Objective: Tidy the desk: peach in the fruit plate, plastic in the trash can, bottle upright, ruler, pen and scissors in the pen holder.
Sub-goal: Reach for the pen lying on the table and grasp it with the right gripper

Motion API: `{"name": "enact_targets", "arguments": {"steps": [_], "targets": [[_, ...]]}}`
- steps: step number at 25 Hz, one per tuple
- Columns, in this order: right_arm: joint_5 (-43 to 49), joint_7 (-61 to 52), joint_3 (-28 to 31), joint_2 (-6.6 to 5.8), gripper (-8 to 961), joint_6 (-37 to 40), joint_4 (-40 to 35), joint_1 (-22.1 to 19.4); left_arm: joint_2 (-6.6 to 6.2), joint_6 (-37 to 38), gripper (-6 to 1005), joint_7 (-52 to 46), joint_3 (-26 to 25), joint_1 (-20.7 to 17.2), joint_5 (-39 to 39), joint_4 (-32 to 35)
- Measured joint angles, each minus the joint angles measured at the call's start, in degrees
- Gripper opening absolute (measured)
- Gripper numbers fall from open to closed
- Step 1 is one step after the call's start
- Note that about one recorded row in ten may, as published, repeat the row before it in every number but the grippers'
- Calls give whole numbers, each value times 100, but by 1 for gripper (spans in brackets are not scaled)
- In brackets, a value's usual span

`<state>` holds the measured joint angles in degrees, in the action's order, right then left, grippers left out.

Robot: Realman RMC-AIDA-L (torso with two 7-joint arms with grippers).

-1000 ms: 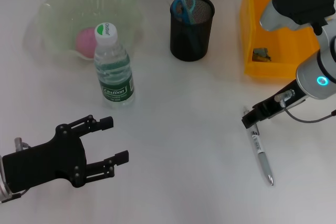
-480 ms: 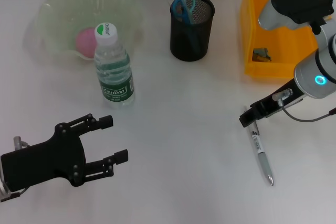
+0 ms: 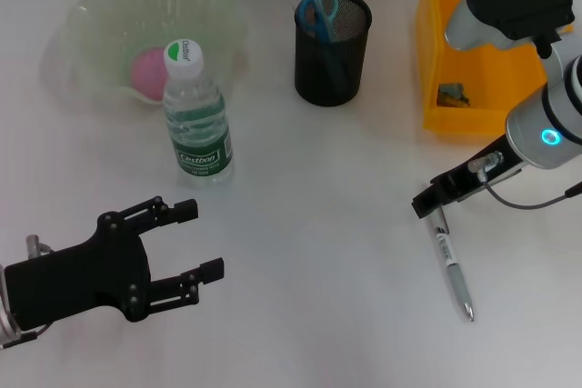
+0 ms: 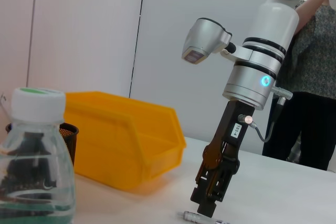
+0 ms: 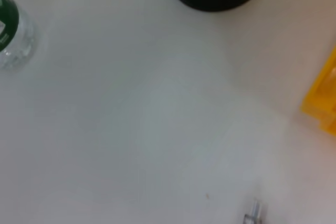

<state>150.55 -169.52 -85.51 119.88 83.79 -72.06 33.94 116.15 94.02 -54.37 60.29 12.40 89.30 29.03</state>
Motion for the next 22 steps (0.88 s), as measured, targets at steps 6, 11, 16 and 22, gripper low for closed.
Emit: {"name": "enact_targets", "arguments": {"steps": [6, 11, 16, 22], "targets": [[0, 2, 0, 0, 600, -46, 59, 14, 3, -3, 804, 14, 0, -21, 0, -3], [0, 4, 0, 0, 565, -84, 141, 17, 4, -6, 804, 16, 0, -34, 0, -3], [0, 7, 0, 0, 424, -150, 237, 25, 4, -7, 804, 18, 0, -36, 0, -3], [0, 8, 0, 0, 413, -189, 309, 53, 5, -7, 804, 21, 0, -36, 0, -3]]}}
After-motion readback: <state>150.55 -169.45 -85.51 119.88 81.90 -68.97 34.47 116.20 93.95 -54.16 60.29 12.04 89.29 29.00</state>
